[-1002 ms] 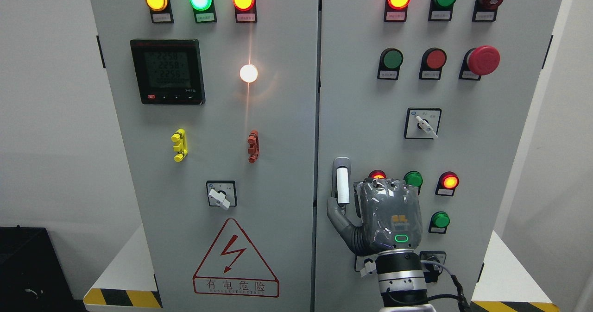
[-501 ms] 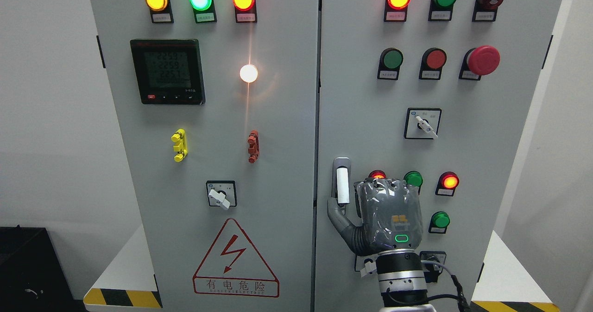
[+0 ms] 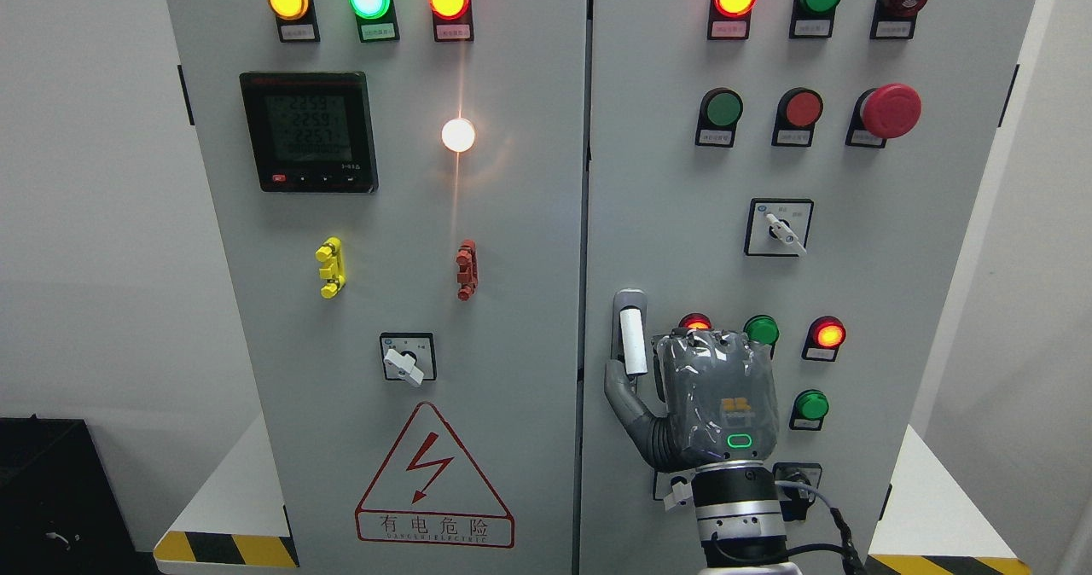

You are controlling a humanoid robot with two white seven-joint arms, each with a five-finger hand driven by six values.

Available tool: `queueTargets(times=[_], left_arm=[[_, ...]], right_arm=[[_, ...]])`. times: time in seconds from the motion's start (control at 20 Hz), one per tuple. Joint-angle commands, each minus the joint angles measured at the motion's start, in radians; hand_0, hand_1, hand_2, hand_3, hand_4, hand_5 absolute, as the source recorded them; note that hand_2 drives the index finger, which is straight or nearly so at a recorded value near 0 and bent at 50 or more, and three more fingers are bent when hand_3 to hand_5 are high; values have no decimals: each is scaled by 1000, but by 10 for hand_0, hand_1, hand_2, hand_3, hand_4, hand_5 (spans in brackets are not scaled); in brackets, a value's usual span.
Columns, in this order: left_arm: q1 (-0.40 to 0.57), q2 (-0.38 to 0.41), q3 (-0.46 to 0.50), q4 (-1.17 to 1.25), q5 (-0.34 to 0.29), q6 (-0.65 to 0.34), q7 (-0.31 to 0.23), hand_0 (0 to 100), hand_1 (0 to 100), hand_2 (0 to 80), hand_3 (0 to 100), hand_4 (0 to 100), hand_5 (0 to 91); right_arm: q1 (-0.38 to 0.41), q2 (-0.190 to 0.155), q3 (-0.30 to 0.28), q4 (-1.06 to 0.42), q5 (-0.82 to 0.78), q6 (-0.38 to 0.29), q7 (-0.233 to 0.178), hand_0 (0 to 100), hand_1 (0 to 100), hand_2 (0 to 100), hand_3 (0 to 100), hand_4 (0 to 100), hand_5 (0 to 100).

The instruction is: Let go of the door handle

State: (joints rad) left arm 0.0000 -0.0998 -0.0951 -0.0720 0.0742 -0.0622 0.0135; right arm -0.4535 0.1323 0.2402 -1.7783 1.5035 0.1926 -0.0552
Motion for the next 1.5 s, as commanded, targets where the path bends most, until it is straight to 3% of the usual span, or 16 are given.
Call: queueTargets(times=[0.0,1.45], left_arm=[[17,-1,0,0,1,-1,0,120,556,0,0,0,0],[17,0,0,0,1,-1,0,120,556,0,0,0,0]], right_arm=[[4,1,-2,0,1,1,-3,514,375,1000,1000,1000,1000],[13,0,-2,-4,7,27,-23,489,449,1000,1000,1000,1000]])
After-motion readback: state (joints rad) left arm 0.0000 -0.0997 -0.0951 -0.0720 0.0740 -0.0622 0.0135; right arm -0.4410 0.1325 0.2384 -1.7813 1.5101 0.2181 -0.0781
